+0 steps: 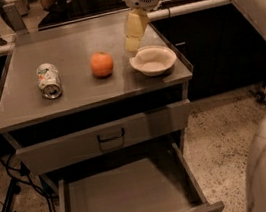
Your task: Place orange into middle drawer
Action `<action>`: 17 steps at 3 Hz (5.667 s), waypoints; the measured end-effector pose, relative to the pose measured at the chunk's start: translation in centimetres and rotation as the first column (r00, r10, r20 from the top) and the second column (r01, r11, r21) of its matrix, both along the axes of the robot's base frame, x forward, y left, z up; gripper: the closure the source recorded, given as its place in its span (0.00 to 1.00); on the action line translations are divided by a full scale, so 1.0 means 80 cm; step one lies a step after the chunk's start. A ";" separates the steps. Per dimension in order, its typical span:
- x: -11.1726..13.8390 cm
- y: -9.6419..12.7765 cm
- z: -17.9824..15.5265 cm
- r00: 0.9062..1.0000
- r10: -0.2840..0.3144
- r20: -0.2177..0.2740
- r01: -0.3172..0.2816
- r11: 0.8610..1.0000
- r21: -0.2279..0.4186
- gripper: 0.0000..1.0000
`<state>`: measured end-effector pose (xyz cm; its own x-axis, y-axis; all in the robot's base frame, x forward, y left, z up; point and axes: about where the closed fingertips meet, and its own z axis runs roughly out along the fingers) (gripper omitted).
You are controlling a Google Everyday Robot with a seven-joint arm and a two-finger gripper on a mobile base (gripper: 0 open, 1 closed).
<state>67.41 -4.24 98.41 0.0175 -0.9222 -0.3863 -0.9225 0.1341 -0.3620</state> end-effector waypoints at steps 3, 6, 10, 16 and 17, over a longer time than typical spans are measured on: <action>0.042 0.007 -0.042 0.998 -0.035 -0.053 0.034 0.999 -0.012 0.00; 0.059 0.053 -0.059 0.996 0.009 -0.087 -0.010 1.000 -0.017 0.00; 0.075 0.102 -0.083 0.992 0.079 -0.096 -0.080 0.997 -0.002 0.00; 0.084 0.140 -0.103 0.983 0.121 -0.138 -0.116 0.992 0.040 0.00; 0.084 0.140 -0.104 0.983 0.120 -0.138 -0.116 0.992 0.040 0.00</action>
Offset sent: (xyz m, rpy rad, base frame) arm 0.0246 -0.0068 -0.0301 0.0180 0.0387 -0.0545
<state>74.10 6.94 90.12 0.0692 -0.9041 -0.4216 -0.9738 0.0304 -0.2251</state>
